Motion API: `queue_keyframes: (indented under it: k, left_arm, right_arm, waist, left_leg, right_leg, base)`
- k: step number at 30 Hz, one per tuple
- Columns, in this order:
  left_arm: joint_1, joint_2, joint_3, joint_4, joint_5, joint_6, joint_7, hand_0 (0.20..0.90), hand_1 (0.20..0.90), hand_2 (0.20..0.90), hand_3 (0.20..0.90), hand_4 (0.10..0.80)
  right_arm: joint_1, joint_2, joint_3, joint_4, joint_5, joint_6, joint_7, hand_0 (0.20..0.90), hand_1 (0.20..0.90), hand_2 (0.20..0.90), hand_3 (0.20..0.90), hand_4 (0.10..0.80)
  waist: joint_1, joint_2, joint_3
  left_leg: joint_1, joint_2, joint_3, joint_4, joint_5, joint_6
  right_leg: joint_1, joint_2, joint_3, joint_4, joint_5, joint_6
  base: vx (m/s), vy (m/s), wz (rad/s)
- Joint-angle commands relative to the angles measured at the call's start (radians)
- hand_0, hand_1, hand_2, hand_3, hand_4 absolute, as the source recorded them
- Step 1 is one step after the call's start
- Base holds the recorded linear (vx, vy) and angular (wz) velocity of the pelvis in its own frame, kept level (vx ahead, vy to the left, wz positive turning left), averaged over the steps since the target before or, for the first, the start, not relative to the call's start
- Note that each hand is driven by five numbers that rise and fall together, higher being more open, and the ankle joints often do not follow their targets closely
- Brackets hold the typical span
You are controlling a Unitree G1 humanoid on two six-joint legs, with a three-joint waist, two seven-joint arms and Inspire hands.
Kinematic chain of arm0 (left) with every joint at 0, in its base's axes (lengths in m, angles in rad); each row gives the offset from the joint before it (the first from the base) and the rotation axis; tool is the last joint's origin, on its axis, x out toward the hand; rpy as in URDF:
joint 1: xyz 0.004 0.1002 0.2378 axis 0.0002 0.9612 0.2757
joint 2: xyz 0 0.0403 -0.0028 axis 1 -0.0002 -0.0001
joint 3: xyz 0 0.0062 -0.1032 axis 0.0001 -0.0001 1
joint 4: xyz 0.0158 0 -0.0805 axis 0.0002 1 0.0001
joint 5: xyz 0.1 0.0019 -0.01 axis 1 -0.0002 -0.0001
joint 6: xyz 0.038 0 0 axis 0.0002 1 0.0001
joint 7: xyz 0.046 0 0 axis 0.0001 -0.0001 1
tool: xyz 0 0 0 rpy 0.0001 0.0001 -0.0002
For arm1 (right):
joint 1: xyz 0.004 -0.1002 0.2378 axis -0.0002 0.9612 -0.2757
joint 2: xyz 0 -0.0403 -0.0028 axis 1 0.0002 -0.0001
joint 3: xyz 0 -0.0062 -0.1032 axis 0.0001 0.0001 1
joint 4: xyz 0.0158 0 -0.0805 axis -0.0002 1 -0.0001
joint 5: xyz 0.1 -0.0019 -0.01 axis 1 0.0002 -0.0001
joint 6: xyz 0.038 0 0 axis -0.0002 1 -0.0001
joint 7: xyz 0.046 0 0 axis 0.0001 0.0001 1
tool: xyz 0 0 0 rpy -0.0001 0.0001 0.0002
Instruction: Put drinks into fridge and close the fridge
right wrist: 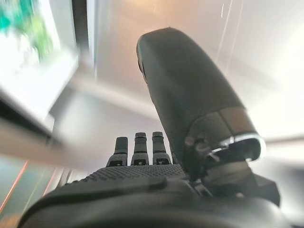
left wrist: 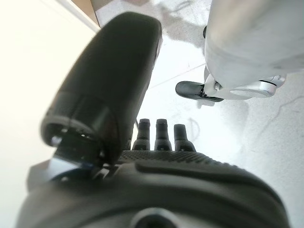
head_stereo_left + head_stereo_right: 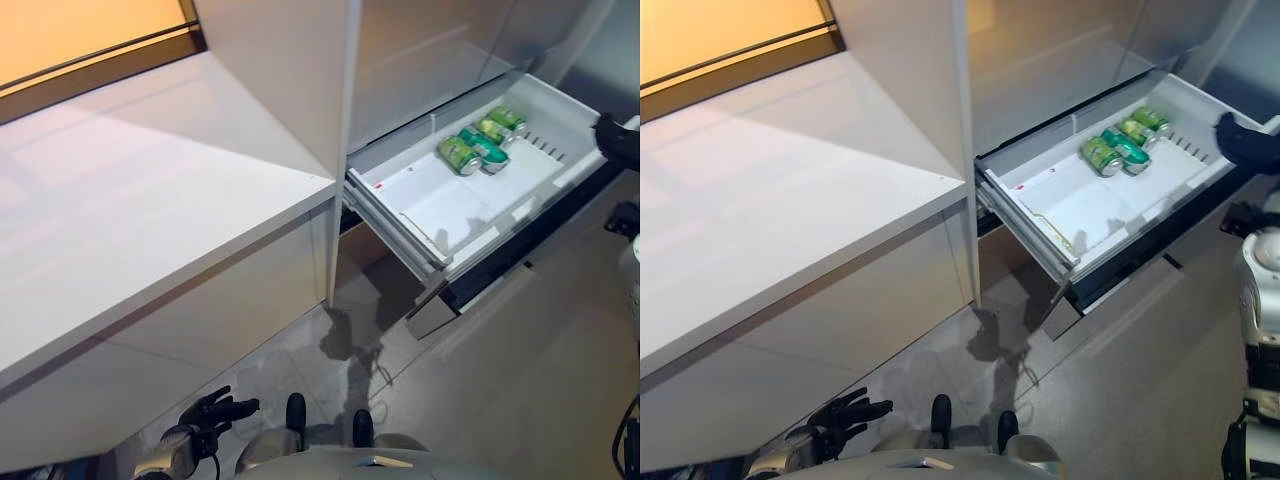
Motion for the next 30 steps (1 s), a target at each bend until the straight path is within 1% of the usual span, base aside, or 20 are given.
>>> queue_keyframes:
  k: [1,2,3,5,9,11,12,14,15,16,19,21,22,24,26,28,30]
  left_arm:
    - [-0.023,0.042,0.008,0.078,0.026,-0.063,-0.009,0.9,0.9,0.9,0.9,0.8]
    - [-0.021,0.037,0.009,0.076,0.024,-0.062,-0.01,0.9,0.9,0.9,0.9,0.8]
    - [-0.019,0.032,0.009,0.073,0.023,-0.064,-0.007,0.9,0.9,0.9,0.9,0.8]
    - [-0.011,0.024,0.012,0.074,0.026,-0.074,-0.007,0.9,0.9,0.9,0.9,0.8]
    - [-0.005,0.021,0.013,0.08,0.034,-0.092,-0.008,0.9,0.9,0.9,0.9,0.8]
    - [-0.008,0.022,0.012,0.084,0.031,-0.094,-0.003,0.9,0.9,0.9,0.9,0.8]
    - [-0.009,0.021,0.011,0.083,0.03,-0.092,0.003,0.9,0.9,0.9,0.9,0.8]
    - [-0.012,0.02,0.009,0.083,0.027,-0.088,0.012,0.9,0.9,0.9,0.9,0.8]
    - [-0.015,0.023,0.009,0.081,0.023,-0.083,0.024,0.9,0.9,0.9,0.9,0.8]
    - [-0.017,0.024,0.013,0.08,0.027,-0.084,0.03,0.9,0.9,0.9,0.9,0.8]
    - [-0.029,0.027,0.021,0.077,0.019,-0.074,0.046,0.9,0.9,0.9,0.9,0.8]
    - [-0.045,0.03,0.027,0.073,0.011,-0.06,0.06,0.9,0.9,0.9,0.9,0.8]
    - [-0.056,0.035,0.03,0.071,0.01,-0.053,0.066,0.9,0.9,0.9,0.9,0.8]
    - [-0.066,0.041,0.037,0.067,0.008,-0.04,0.094,0.9,0.9,0.9,0.9,0.8]
    - [-0.073,0.046,0.042,0.072,0.016,-0.033,0.116,0.9,0.9,0.9,0.9,0.8]
    - [-0.075,0.052,0.045,0.072,0.01,-0.03,0.125,0.9,0.9,0.9,0.9,0.8]
    - [-0.083,0.063,0.05,0.07,0.016,-0.015,0.12,0.9,0.9,0.9,0.9,0.8]
  right_arm:
    - [0.031,0.002,-0.089,-0.093,0.076,-0.182,-0.045,0.9,0.9,0.9,0.9,0.8]
    - [0.053,0.021,-0.106,-0.085,0.098,-0.183,-0.051,0.9,0.9,0.9,0.9,0.8]
    - [0.073,0.041,-0.12,-0.075,0.103,-0.18,-0.067,0.9,0.9,0.9,0.9,0.8]
    - [0.112,0.081,-0.141,-0.042,0.092,-0.205,-0.094,0.9,0.9,0.9,0.9,0.8]
    - [0.177,0.147,-0.168,0.043,0.147,-0.238,-0.11,0.9,0.9,0.9,0.9,0.8]
    - [0.205,0.181,-0.166,0.098,0.18,-0.24,-0.084,0.9,0.9,0.9,0.9,0.8]
    - [0.214,0.191,-0.158,0.116,0.181,-0.226,-0.062,0.9,0.9,0.9,0.9,0.8]
    - [0.217,0.195,-0.147,0.137,0.189,-0.219,-0.044,0.9,0.9,0.9,0.9,0.8]
    - [0.224,0.203,-0.131,0.158,0.194,-0.196,-0.013,0.9,0.9,0.9,0.9,0.8]
    - [0.229,0.207,-0.119,0.175,0.206,-0.194,-0.004,0.9,0.9,0.9,0.9,0.8]
    - [0.234,0.207,-0.099,0.216,0.218,-0.189,0.025,0.9,0.9,0.9,0.9,0.8]
    - [0.228,0.196,-0.088,0.245,0.222,-0.192,0.042,0.9,0.9,0.9,0.9,0.8]
    - [0.222,0.185,-0.083,0.26,0.226,-0.187,0.06,0.9,0.9,0.9,0.9,0.8]
    - [0.212,0.167,-0.076,0.282,0.228,-0.175,0.083,0.9,0.9,0.9,0.9,0.8]
    - [0.203,0.152,-0.065,0.299,0.227,-0.157,0.116,0.9,0.9,0.9,0.9,0.8]
    - [0.199,0.14,-0.056,0.296,0.231,-0.138,0.125,0.9,0.9,0.9,0.9,0.8]
    - [0.186,0.123,-0.034,0.294,0.219,-0.104,0.165,0.9,0.9,0.9,0.9,0.8]
  waist:
    - [0.002,-0.021,-0.086]
    - [-0.002,-0.019,-0.089]
    - [-0.006,-0.019,-0.087]
    - [-0.013,-0.014,-0.088]
    - [-0.027,-0.01,-0.084]
    - [-0.033,-0.009,-0.079]
    - [-0.035,-0.008,-0.079]
    - [-0.038,-0.006,-0.074]
    - [-0.04,-0.004,-0.067]
    - [-0.041,-0.002,-0.058]
    - [-0.046,-0.002,-0.021]
    - [-0.047,-0.004,0.009]
    - [-0.047,-0.007,0.031]
    - [-0.045,-0.013,0.058]
    - [-0.04,-0.02,0.078]
    - [-0.036,-0.022,0.088]
    - [-0.03,-0.024,0.107]
  left_leg:
    - [0.034,-0.023,0.024,0.008,-0.128,0.019]
    - [0.04,-0.024,0.025,0.006,-0.138,0.02]
    - [0.035,-0.025,0.028,0.007,-0.128,0.02]
    - [0.043,-0.023,0.031,0.005,-0.139,0.021]
    - [0.045,-0.022,0.046,0.003,-0.138,0.02]
    - [0.041,-0.024,0.048,0.002,-0.126,0.019]
    - [0.046,-0.024,0.048,0.002,-0.137,0.019]
    - [0.047,-0.024,0.053,0.003,-0.136,0.02]
    - [0.046,-0.023,0.054,0.008,-0.134,0.023]
    - [0.045,-0.023,0.06,0.022,-0.135,0.028]
    - [0.004,-0.028,0.063,0.144,-0.164,0.036]
    - [-0.035,-0.036,0.068,0.241,-0.197,0.045]
    - [-0.059,-0.04,0.07,0.299,-0.224,0.053]
    - [-0.099,-0.042,0.077,0.394,-0.275,0.065]
    - [-0.149,-0.045,0.07,0.489,-0.317,0.075]
    - [-0.181,-0.047,0.064,0.543,-0.334,0.082]
    - [-0.239,-0.052,0.053,0.621,-0.358,0.093]
  right_leg:
    - [-0.069,-0.006,0.039,0.036,0.034,0.069]
    - [-0.063,-0.005,0.042,0.031,0.028,0.072]
    - [-0.069,-0.006,0.044,0.032,0.038,0.071]
    - [-0.062,-0.005,0.048,0.025,0.033,0.074]
    - [-0.061,-0.004,0.051,0.018,0.04,0.078]
    - [-0.068,-0.003,0.053,0.021,0.05,0.077]
    - [-0.062,-0.003,0.054,0.018,0.042,0.079]
    - [-0.062,-0.004,0.052,0.026,0.039,0.078]
    - [-0.072,-0.005,0.051,0.053,0.027,0.074]
    - [-0.083,-0.008,0.046,0.088,0.013,0.068]
    - [-0.116,-0.016,0.036,0.192,-0.025,0.046]
    - [-0.141,-0.024,0.023,0.262,-0.056,0.031]
    - [-0.157,-0.028,0.02,0.311,-0.08,0.02]
    - [-0.187,-0.035,0.012,0.391,-0.121,0.004]
    - [-0.223,-0.04,0.009,0.479,-0.158,-0.012]
    - [-0.251,-0.041,0.006,0.537,-0.174,-0.024]
    - [-0.3,-0.042,0.008,0.612,-0.195,-0.038]
  base:
    - [0.004,-0.005,-0.08]
    - [-0.044,-0.008,-0.07]
    - [-0.056,-0.009,-0.14]
    - [-0.038,-0.004,-0.19]
    - [-0.035,-0.012,-0.09]
    - [-0.021,-0.027,-0.05]
    - [0.047,-0.015,-0.04]
    - [0.027,-0.013,-0.06]
    - [-0.002,-0.023,-0.08]
    - [0.004,-0.023,-0.07]
    - [0.006,-0.003,-0.01]
    - [-0.01,0.002,0.02]
    - [-0.016,0.002,0.08]
    - [-0.004,-0.021,0.1]
    - [0.004,-0.043,0.06]
    - [0.003,-0.036,0.05]
    - [0.003,-0.043,0.07]
